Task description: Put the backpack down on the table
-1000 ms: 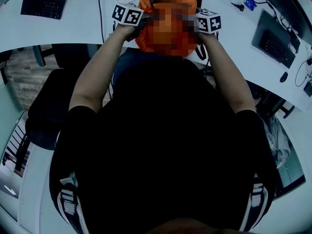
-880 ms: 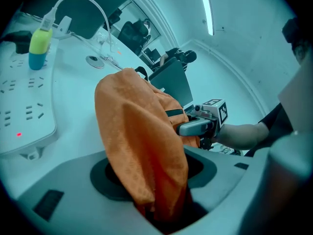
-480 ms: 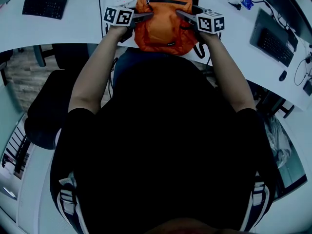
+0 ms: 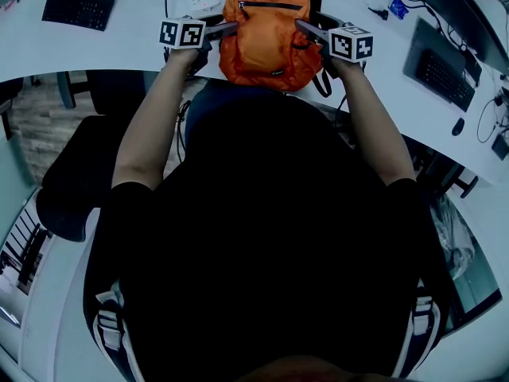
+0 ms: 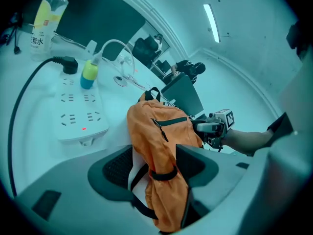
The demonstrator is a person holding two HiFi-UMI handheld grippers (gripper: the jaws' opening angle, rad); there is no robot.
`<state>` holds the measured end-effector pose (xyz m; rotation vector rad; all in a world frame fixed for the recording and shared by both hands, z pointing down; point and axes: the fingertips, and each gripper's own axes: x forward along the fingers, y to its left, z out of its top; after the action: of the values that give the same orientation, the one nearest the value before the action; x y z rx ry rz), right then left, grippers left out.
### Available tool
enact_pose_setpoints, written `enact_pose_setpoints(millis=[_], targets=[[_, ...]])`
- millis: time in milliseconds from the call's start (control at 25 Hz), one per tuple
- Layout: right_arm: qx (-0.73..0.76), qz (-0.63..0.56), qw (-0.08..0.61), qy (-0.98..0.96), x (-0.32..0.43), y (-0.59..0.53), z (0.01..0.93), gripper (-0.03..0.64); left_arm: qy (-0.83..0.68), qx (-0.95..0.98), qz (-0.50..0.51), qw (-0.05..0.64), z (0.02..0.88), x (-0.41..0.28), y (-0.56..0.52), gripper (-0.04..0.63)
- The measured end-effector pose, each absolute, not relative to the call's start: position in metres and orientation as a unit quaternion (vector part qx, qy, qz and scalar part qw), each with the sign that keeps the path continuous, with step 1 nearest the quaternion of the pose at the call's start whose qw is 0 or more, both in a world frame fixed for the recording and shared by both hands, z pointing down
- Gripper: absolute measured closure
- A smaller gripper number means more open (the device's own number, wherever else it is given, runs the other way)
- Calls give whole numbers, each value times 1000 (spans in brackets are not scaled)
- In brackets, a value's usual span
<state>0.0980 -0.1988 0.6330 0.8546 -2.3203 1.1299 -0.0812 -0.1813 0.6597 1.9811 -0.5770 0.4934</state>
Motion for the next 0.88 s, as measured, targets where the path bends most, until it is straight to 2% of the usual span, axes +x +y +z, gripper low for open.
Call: enact_pose_setpoints(millis=[680,880], targets=[[305,374,189,-855,103,-177,590,349,-289,827,148,458,610,-105,-164,344],[328,341,174,-864,109,-172,566,398,-297,845,174,408,595,-93,-151,344]])
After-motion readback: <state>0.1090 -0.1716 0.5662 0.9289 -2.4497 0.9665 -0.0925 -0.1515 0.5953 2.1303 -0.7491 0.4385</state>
